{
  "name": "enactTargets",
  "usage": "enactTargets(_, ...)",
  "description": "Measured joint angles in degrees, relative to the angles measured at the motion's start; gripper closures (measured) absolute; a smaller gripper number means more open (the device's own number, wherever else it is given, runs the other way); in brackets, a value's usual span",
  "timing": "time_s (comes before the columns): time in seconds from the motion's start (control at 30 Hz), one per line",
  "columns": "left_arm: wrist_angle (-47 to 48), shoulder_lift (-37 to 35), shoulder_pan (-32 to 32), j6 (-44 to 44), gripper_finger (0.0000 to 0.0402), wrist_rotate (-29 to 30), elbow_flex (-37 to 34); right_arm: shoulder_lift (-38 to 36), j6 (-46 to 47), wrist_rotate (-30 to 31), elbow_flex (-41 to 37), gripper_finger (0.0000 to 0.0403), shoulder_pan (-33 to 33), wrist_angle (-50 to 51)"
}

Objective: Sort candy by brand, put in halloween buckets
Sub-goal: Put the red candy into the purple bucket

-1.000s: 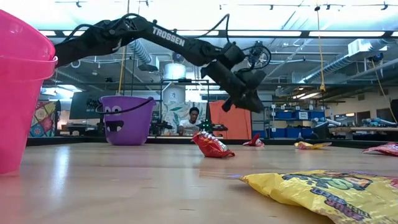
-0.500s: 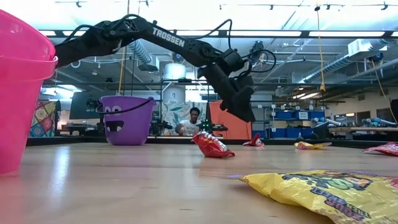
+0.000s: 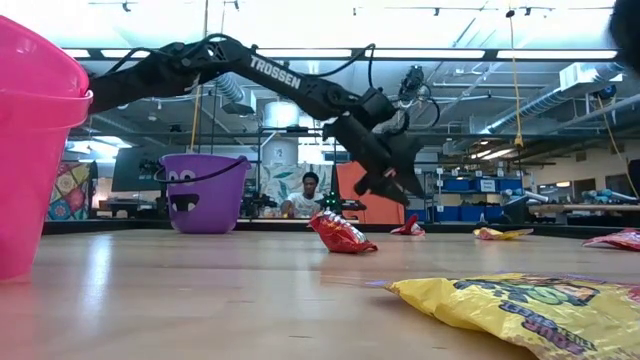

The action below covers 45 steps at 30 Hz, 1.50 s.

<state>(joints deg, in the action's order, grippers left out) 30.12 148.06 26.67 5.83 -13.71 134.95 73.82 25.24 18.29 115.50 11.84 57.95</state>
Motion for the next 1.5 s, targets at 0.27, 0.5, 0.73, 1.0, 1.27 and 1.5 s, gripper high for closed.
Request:
enactTargets(0.27,2.82,0.77,0.70,6.72,0.0170,2.00,-0.08,0.00,-0.92,0.05,0.00,0.0291,0.00,0.00)
enactTargets(0.5,1.92,2.51,0.14,12.95,0.0172,2.01,0.03,0.00,-1.23,-0.26,0.00,0.0291,0.00,-0.11)
enactTargets(0.73,-1.80,2.22,-0.24,18.30,0.0191,0.26,0.13,-0.02,-1.38,-0.35,0.00,0.0291,0.00,-0.48)
enactTargets(1.0,-2.31,3.02,0.69,22.65,0.0210,0.84,0.04,-0.13,-1.21,-0.38,0.00,0.0291,0.03,-0.96)
enactTargets(1.27,-3.38,3.16,0.77,25.87,0.0240,-0.12,0.03,-0.13,-1.27,-1.72,0.00,0.0291,0.09,-2.40)
enactTargets(1.5,-4.09,3.29,0.88,25.86,0.0245,-2.47,0.05,-0.13,-1.75,-1.93,0.00,0.0291,0.09,-2.19)
